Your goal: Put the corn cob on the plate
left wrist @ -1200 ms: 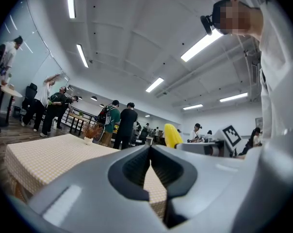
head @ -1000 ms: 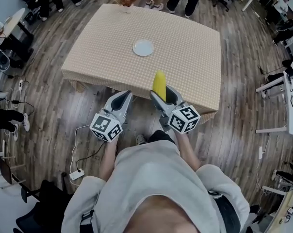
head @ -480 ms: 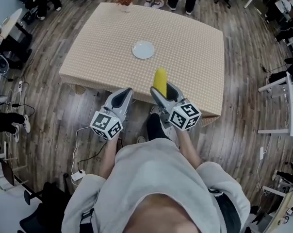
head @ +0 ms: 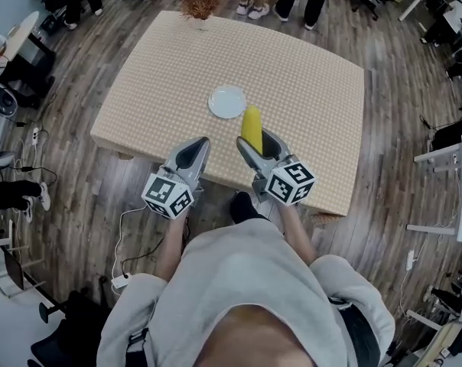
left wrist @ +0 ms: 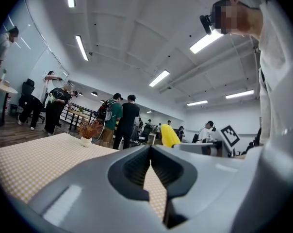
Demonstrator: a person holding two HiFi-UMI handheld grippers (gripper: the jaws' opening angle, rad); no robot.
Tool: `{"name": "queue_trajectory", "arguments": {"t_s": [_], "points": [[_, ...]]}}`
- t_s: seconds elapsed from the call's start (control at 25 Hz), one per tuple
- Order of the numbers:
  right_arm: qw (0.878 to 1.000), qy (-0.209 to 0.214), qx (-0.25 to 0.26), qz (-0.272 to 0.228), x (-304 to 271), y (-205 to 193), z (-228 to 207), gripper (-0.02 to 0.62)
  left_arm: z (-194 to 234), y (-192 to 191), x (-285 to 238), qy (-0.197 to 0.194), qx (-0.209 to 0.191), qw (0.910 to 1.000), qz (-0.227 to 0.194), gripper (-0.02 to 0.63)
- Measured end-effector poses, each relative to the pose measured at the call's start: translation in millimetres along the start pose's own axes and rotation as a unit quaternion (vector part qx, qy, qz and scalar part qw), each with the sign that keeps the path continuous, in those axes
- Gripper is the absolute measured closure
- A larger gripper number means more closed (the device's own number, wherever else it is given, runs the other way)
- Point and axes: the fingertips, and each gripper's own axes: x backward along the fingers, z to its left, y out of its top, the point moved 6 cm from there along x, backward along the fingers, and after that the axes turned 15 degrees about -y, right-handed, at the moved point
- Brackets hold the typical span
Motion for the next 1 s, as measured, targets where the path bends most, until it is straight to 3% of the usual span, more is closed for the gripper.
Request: {"name": "queue_trajectory", "arguments": {"t_s": [0.48, 1.0], "points": [[0.999, 0.044, 0.011, 0.001, -88, 60, -55, 0.338, 69, 31, -76, 0.033, -0.021, 0.9992, 0.003, 0.598], [0.999, 0.007, -0.005, 0.045, -129, 30, -58, 0.339, 119, 12, -75, 0.02, 0.027, 0.9993, 0.017, 0.598]]}}
